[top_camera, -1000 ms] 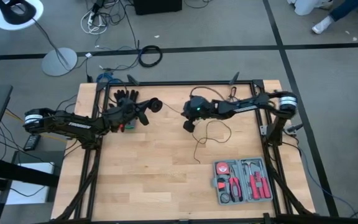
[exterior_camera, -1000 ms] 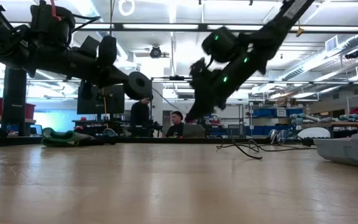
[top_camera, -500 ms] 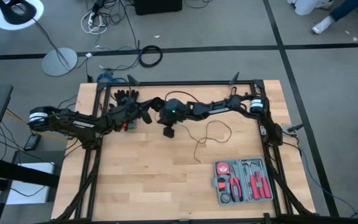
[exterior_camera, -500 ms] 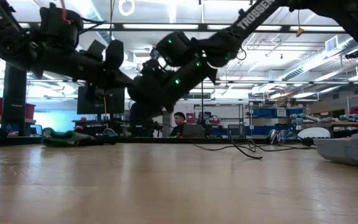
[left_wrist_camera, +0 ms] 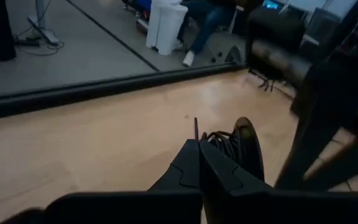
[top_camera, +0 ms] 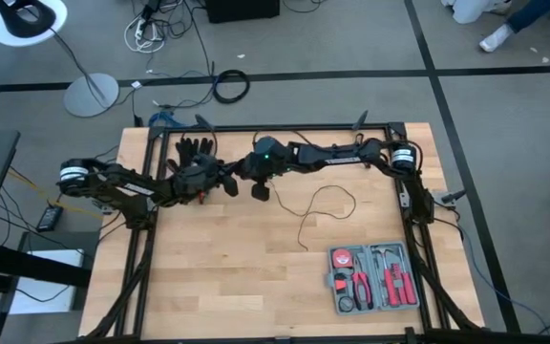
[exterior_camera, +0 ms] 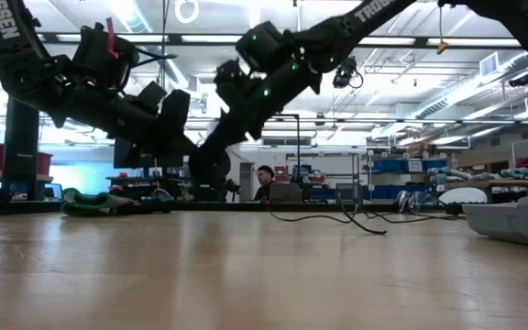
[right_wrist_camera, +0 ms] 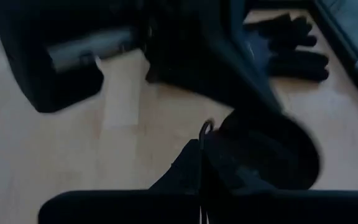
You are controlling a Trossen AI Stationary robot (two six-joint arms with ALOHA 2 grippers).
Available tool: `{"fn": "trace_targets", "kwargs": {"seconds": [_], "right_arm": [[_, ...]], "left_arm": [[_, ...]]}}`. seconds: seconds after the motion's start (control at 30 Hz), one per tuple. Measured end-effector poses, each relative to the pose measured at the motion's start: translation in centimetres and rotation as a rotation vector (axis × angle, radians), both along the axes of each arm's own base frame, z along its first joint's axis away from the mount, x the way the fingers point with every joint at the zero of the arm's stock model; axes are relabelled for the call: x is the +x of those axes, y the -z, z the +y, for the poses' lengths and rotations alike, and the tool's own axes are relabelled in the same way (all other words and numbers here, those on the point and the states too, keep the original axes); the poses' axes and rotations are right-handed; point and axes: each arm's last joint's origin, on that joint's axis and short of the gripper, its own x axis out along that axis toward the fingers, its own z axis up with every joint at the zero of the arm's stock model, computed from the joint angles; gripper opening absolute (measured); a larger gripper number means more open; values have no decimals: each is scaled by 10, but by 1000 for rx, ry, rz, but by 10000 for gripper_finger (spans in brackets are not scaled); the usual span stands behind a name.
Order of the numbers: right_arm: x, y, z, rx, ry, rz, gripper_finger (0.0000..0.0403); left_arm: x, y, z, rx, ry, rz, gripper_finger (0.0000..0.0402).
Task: Coil cords
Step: Coil the black wire
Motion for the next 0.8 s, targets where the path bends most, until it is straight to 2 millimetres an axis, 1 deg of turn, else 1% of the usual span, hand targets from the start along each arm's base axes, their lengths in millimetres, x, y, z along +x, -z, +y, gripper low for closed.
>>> {"fn": "trace_targets", "kwargs": {"seconds": [0.13,0.27,0.37,0.47,0.53,0.63,0.73,0.8], "right_arm": [[-6,-15,-6,-2,15,-9,0],[-16,-12,-17,-10,94,77,0],[-24,-17,-24,-25,146,117,2],[-33,-9,-30,0,172,211,10],[-37,-4,-32,9,183,257,17],[-40,4,-32,8,184,271,27],[-42,11,-29,32,165,273,37],[-42,18,-24,70,145,263,43]], "left_arm": [[1,0,-1,-10,40,-3,0],[1,0,-2,-21,72,-1,0],[1,0,-2,-24,83,-6,0],[2,-2,-2,-25,101,-33,0],[3,-5,-3,-25,145,-65,0],[5,-8,-4,-29,199,-104,0],[5,-11,-4,-28,199,-146,0],[5,-13,-4,-18,180,-164,0]]}}
